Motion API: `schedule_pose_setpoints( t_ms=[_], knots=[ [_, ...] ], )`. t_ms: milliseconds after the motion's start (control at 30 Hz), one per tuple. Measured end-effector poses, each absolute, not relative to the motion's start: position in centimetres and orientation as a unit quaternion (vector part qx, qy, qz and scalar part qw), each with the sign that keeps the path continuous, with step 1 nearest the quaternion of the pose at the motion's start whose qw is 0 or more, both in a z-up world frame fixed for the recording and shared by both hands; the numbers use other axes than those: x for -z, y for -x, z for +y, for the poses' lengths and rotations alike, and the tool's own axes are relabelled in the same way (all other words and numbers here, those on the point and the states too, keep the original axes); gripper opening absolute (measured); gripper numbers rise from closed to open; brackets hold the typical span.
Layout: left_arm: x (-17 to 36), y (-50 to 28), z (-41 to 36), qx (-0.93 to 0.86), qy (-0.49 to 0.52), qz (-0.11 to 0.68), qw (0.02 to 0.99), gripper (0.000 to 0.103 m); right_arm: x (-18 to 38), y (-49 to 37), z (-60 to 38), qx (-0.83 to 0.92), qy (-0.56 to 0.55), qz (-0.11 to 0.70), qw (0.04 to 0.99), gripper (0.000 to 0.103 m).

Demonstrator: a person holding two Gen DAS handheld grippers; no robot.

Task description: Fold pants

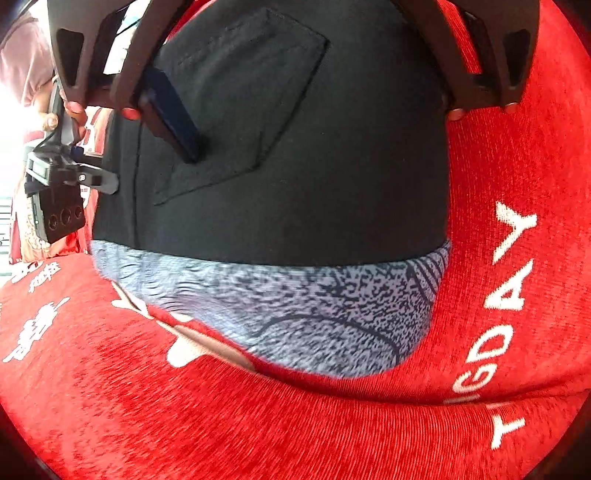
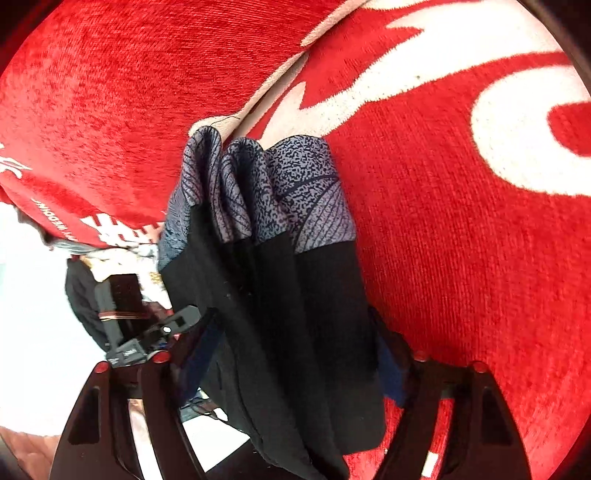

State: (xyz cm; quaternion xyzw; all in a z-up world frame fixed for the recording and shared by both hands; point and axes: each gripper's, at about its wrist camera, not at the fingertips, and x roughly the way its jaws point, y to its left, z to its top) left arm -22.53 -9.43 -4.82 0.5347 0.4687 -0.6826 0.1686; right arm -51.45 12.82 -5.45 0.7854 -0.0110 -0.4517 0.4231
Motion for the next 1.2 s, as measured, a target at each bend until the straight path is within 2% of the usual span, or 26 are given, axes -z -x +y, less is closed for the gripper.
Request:
schedule_pose_setpoints(
  t_ms=[67,133,200,533,767,800,900,933,1033,1200],
  knots=[
    [3.9,22.5,-9.0,0.691,-0.529,0.463,0.170,0.081,4.9,51.2,13.0,0.455,-0.785,-0.018,0.419,0.063],
    [2.9,21.9,-9.0,0.698,-0.520,0.463,0.167,0.069,4.2,51.1,13.1,0.458,-0.782,-0.021,0.422,0.058],
    [1.9,21.3,-9.0,0.702,-0.514,0.465,0.163,0.066,3.3,50.9,13.3,0.458,-0.779,-0.026,0.428,0.054],
    [-3.1,15.1,-7.8,0.712,-0.517,0.440,0.176,0.066,-1.6,45.8,13.9,0.427,-0.779,-0.037,0.458,0.052],
    [-1.7,9.3,-6.6,0.682,-0.534,0.448,0.218,0.066,-0.5,38.8,12.7,0.410,-0.786,-0.034,0.461,0.051],
    [-1.0,8.6,-6.6,0.677,-0.538,0.447,0.226,0.069,0.2,38.0,12.7,0.408,-0.789,-0.034,0.458,0.051],
    [1.3,7.4,-6.6,0.655,-0.556,0.444,0.255,0.079,1.9,36.5,12.6,0.414,-0.794,-0.008,0.445,0.052],
    [1.8,6.8,-6.8,0.650,-0.553,0.451,0.261,0.083,2.5,36.1,12.6,0.422,-0.798,0.010,0.431,0.055],
    [0.4,6.3,-7.3,0.657,-0.541,0.438,0.291,0.083,2.1,35.8,12.5,0.456,-0.793,0.042,0.401,0.063],
    [-3.4,6.1,-8.7,0.683,-0.510,0.420,0.310,0.083,-1.3,36.9,12.9,0.509,-0.769,0.084,0.379,0.063]
  ],
)
